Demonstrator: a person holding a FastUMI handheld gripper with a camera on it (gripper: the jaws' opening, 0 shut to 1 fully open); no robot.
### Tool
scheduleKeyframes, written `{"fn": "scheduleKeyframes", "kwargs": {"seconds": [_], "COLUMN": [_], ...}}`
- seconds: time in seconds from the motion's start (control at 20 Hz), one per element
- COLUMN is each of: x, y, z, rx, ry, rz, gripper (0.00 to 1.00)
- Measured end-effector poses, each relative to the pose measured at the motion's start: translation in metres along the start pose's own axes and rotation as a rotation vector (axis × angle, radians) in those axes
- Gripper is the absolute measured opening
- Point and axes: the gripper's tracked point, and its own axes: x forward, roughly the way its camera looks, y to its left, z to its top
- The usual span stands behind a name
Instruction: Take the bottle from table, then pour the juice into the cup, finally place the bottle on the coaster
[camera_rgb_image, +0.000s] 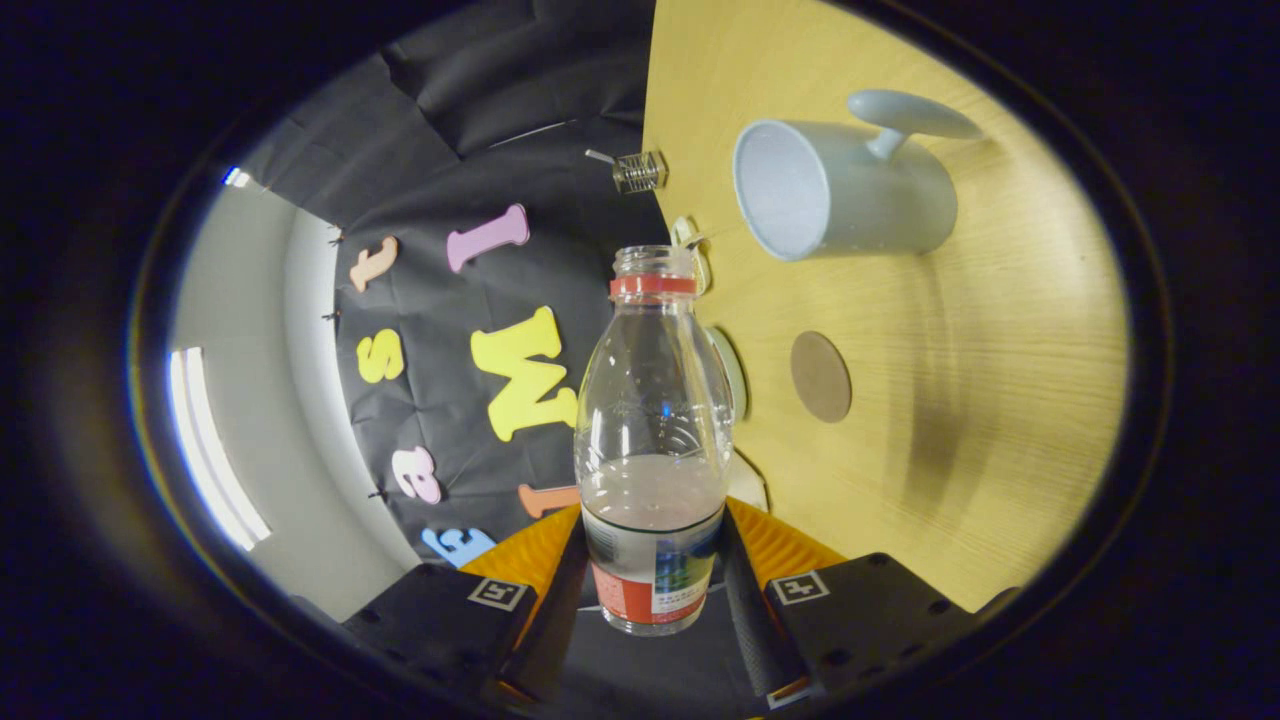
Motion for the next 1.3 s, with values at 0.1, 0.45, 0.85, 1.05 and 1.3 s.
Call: {"fn": "scheduleKeyframes", "kwargs": {"seconds": [0.1, 0.45, 0.85, 1.05, 1.3], "x": [0.0, 0.007, 0.007, 0.009, 0.012], "y": [0.002, 0.006, 0.012, 0.015, 0.02], "z": [0.0, -0.006, -0.005, -0.007, -0.007], "rx": [0.014, 0.047, 0.09, 0.118, 0.159], "ry": [-0.001, -0.007, -0.012, -0.012, -0.012], "rz": [0.005, 0.015, 0.034, 0.039, 0.04], "gripper": [0.73, 0.73, 0.74, 0.73, 0.74]}}
